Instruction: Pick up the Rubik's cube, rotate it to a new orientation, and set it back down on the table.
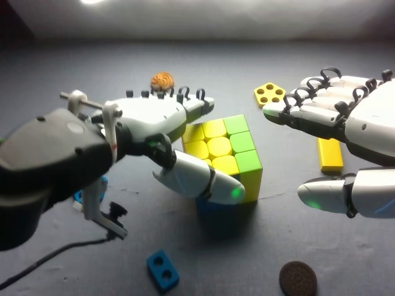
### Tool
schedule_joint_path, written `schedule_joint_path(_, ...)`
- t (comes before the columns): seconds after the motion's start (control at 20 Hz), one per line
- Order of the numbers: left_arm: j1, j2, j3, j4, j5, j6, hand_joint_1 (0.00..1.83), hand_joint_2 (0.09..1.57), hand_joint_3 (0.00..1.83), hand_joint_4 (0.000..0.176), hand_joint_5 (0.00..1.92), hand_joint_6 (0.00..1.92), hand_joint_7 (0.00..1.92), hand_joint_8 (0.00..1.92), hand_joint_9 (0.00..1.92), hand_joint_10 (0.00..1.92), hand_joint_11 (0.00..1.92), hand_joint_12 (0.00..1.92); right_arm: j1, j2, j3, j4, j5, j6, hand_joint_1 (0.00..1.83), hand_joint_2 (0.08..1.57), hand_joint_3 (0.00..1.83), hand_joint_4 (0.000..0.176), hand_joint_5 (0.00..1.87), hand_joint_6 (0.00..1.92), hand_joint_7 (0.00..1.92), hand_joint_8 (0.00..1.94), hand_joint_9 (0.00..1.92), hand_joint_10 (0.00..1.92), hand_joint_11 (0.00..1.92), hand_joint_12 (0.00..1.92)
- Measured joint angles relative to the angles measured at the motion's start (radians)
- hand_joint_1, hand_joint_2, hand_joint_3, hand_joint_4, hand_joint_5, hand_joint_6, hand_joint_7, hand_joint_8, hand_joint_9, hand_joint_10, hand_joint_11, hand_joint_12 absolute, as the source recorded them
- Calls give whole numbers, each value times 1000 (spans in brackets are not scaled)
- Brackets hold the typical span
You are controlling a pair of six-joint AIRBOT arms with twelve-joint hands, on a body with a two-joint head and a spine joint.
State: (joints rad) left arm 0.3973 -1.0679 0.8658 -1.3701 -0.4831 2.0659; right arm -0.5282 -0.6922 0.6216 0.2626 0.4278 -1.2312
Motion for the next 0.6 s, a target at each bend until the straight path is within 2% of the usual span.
schedule_joint_path(0.1,-36,15,-2,-43,25,84,337,761,0,37,0,0,0,0,0,0,0,0,0,0,0,0,0,0,63,1276,2,0,0,0,75,3,71,0,0,103)
schedule_joint_path(0.15,-63,22,-2,-85,45,153,353,763,0,39,0,0,0,0,0,0,0,0,0,0,-1,0,0,-1,55,1278,2,0,0,0,75,2,70,0,0,83)
schedule_joint_path(0.3,-138,40,-2,-182,95,319,383,780,6,31,0,0,0,0,0,0,29,14,-3,0,-3,-1,0,-1,93,1274,0,0,2,1,92,6,82,7,0,123)
schedule_joint_path(0.35,-168,50,-4,-256,110,415,416,834,29,28,0,0,0,0,22,9,78,39,-3,0,-3,-1,0,-2,78,1272,0,0,0,0,94,4,89,9,0,185)
schedule_joint_path(0.4,-219,75,-17,-371,118,563,423,845,34,28,0,0,0,0,27,11,88,45,-3,0,-3,-1,1,-2,74,1272,0,0,0,0,95,4,91,9,0,198)
schedule_joint_path(0.45,-230,85,-23,-395,118,587,423,845,34,28,0,0,0,0,27,11,88,45,-3,0,-3,-1,1,-2,74,1272,0,0,0,0,95,4,91,9,0,198)
schedule_joint_path(0.5,-245,95,-30,-417,113,612,506,968,36,27,46,8,112,12,146,37,17,562,-3,0,-3,-1,0,-2,95,1271,0,0,23,8,142,15,126,21,0,286)
schedule_joint_path(0.55,-259,105,-39,-436,106,638,506,968,36,27,46,8,112,12,146,37,17,562,-6,-1,-3,-1,1,-2,95,1271,0,0,23,8,142,15,126,21,0,286)
schedule_joint_path(0.6,-268,113,-45,-447,103,655,593,1090,27,21,259,60,373,89,352,177,3,1118,-6,-1,-3,-1,1,-2,122,1255,0,0,120,32,297,38,308,159,0,808)
